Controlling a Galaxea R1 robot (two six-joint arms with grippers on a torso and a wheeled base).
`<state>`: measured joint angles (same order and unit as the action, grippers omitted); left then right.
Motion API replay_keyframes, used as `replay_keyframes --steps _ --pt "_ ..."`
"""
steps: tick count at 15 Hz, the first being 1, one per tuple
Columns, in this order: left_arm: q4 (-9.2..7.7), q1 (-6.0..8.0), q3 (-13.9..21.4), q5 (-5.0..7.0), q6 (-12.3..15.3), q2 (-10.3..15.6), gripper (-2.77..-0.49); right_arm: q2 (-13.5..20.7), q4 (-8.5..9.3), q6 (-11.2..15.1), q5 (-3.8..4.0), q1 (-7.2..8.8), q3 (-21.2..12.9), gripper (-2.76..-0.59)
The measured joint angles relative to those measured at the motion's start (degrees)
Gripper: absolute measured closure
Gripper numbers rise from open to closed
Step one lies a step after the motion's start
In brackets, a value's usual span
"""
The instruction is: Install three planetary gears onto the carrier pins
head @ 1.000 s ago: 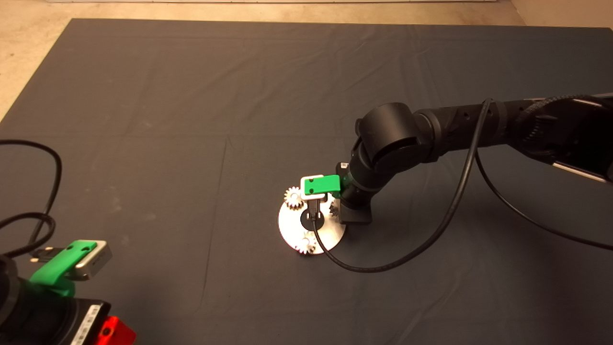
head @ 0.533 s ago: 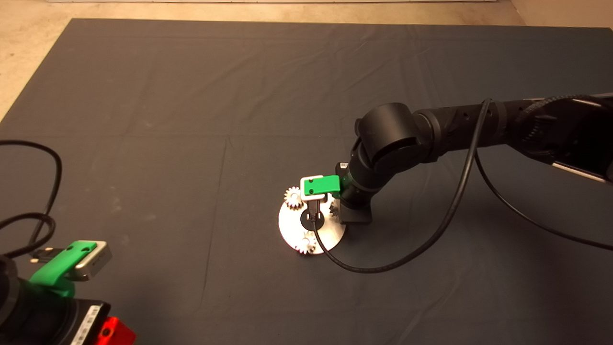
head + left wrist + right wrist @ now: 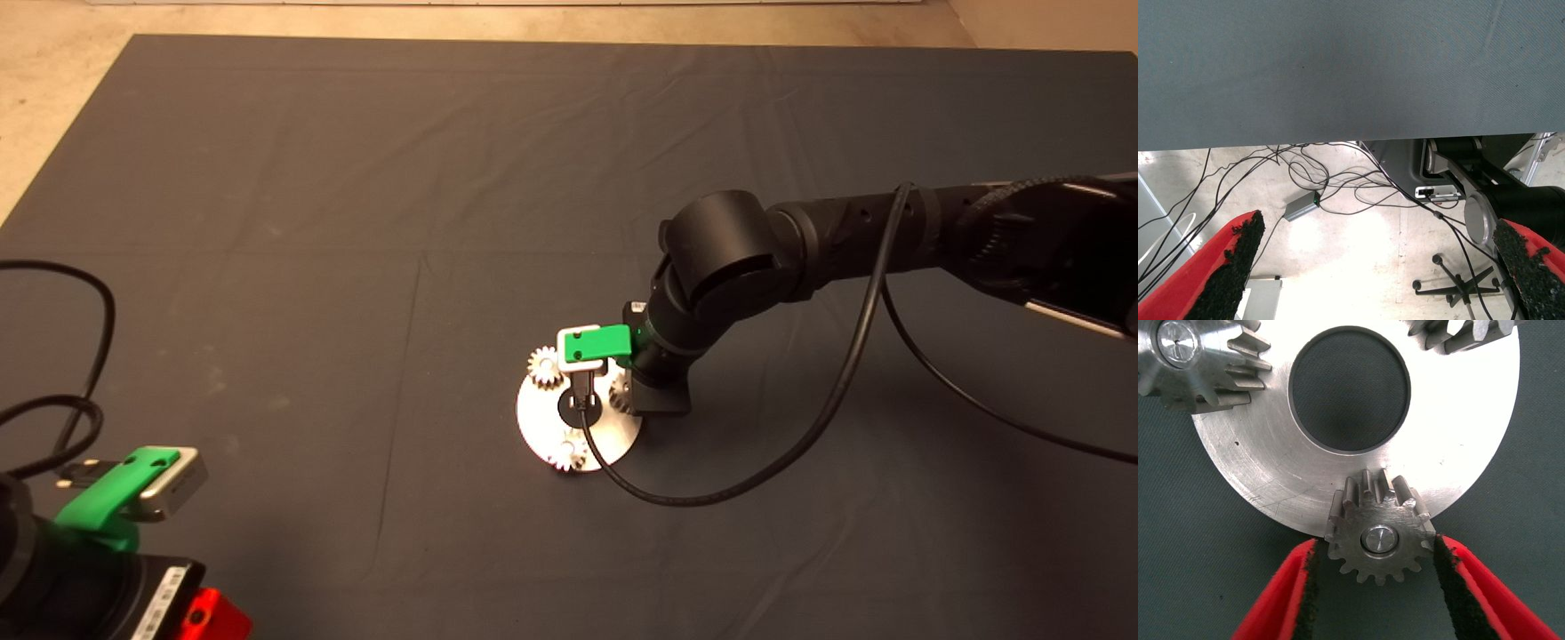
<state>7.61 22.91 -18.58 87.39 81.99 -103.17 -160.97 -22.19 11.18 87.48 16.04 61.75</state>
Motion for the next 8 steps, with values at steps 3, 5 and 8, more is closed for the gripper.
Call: replay_keyframes --steps 3,5,8 --pt "-0.15 0.0 0.0 0.0 0.0 0.0 -2.48 0.0 0.0 -0.3 0.0 0.0 0.0 -1.31" --pt "-0.15 0.0 0.0 0.0 0.0 0.0 -2.48 0.0 0.0 -0.7 0.0 0.02 -0.1 -1.4" --pt "-0.16 0.0 0.0 0.0 0.0 0.0 -2.48 0.6 0.08 -0.7 0.0 0.54 -0.1 -1.59"
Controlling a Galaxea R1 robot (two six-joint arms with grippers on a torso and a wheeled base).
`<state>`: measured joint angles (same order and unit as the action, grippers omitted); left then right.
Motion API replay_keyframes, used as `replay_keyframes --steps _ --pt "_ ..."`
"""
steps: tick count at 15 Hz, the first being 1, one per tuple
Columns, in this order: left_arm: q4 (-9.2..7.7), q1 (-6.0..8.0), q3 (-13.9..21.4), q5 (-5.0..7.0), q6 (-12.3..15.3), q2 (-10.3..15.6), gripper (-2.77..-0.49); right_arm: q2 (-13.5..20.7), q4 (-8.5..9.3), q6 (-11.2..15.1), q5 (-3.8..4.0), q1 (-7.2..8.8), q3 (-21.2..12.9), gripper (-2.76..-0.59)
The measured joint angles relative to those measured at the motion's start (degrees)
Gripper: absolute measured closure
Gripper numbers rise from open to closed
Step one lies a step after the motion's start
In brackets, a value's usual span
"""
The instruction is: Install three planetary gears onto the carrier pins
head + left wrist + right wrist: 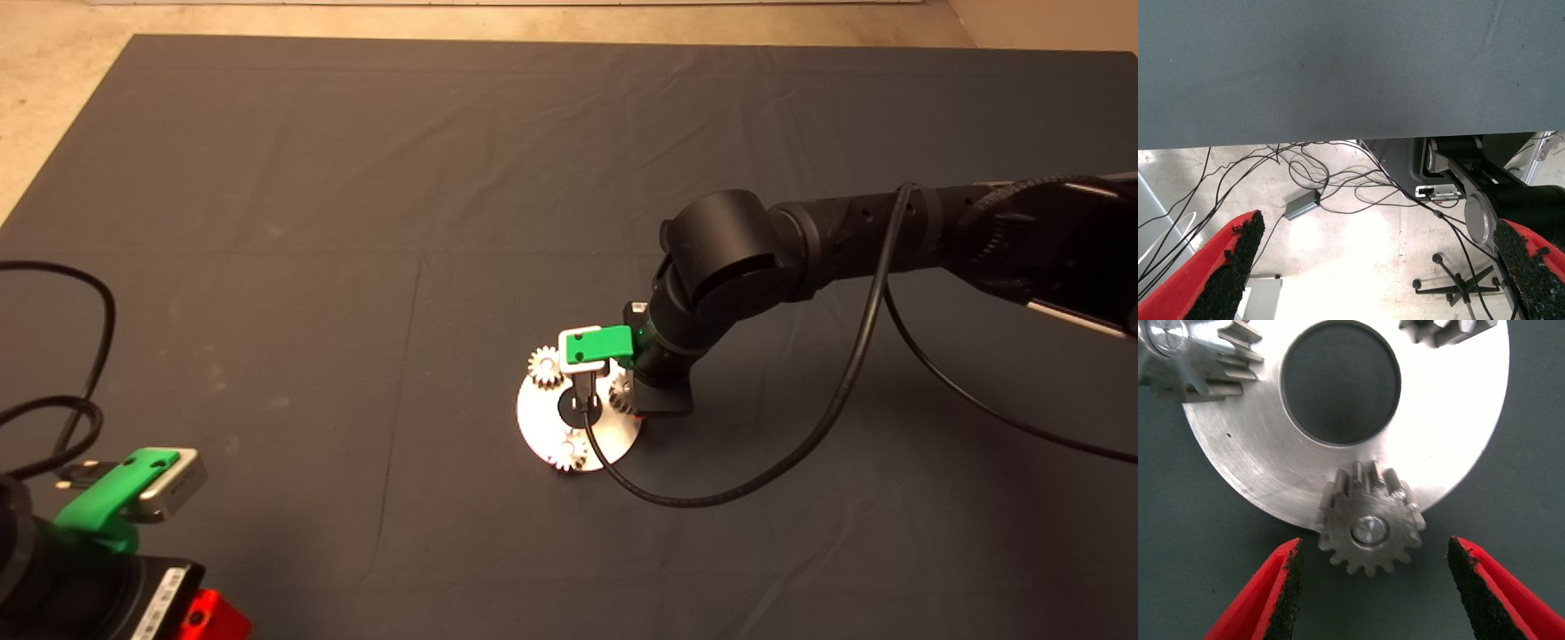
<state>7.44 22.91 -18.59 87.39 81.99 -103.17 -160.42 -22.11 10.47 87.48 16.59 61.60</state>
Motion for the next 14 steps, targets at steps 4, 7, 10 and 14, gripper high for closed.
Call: replay_keyframes --steps 4,7,10,14 --pt "-0.01 0.0 0.0 0.0 0.0 0.0 -2.48 4.1 0.78 0.0 -0.11 2.58 -2.8 -1.73" --pt "-0.07 0.0 0.0 0.0 0.0 0.0 -2.62 10.5 3.0 3.3 -0.05 4.68 -6.5 -1.88" --pt "-0.6 -0.01 0.0 0.01 0.0 0.2 -2.75 20.2 4.83 9.1 0.23 5.16 -12.1 -2.02" --pt "-2.73 0.0 0.0 0.0 -1.1 0.5 -2.77 29.7 7.39 27.4 0.34 6.57 -21.8 -2.15"
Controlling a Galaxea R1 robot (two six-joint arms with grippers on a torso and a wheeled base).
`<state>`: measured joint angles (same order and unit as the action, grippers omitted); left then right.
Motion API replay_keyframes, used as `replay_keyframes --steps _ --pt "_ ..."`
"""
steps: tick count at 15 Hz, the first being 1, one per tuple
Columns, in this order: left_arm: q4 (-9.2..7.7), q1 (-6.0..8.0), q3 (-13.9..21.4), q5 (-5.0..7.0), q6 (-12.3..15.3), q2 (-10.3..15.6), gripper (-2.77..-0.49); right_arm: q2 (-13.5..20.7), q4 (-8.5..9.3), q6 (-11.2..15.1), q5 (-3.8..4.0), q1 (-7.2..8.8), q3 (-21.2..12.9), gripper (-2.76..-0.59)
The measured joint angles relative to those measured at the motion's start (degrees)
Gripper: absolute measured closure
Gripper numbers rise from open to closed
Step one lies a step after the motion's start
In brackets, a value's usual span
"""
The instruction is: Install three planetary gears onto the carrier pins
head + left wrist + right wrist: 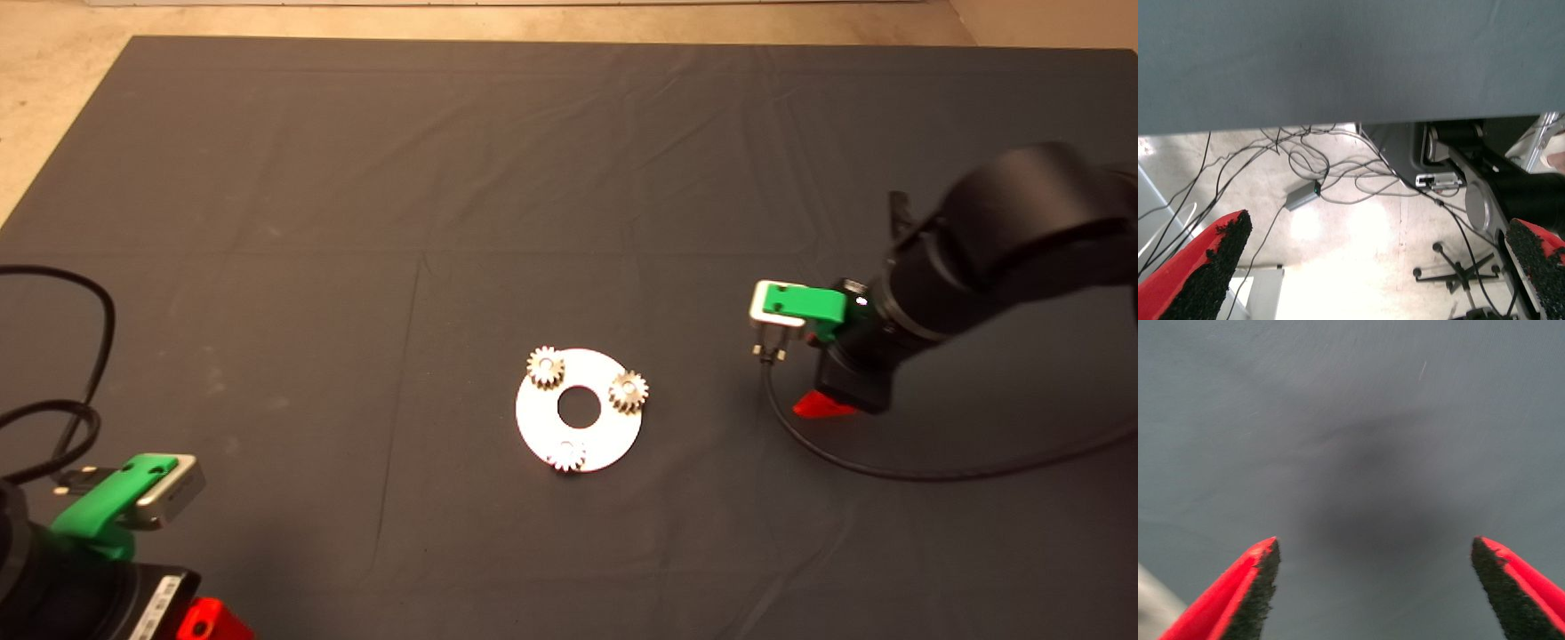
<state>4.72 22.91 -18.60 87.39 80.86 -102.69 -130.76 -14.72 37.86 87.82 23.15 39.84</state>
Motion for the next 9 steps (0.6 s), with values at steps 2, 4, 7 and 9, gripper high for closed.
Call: replay_keyframes --steps 2,4,7,9 --pt "-3.22 0.0 0.0 0.0 -0.3 0.0 -2.77 3.7 0.66 12.2 -0.22 0.0 -3.6 -2.18" --pt "-5.03 0.18 0.0 0.0 -0.4 0.8 -2.77 6.6 1.63 25.9 0.08 0.02 -7.4 -2.29" --pt "-6.33 0.3 0.0 0.0 -0.7 1.8 -2.77 7.8 3.13 44.3 -0.01 0.02 -11.1 -2.31" --pt "-6.98 0.3 0.0 -0.05 -1.1 2.8 -2.77 9.1 5.23 56.0 -0.11 0.02 -13.9 -2.35"
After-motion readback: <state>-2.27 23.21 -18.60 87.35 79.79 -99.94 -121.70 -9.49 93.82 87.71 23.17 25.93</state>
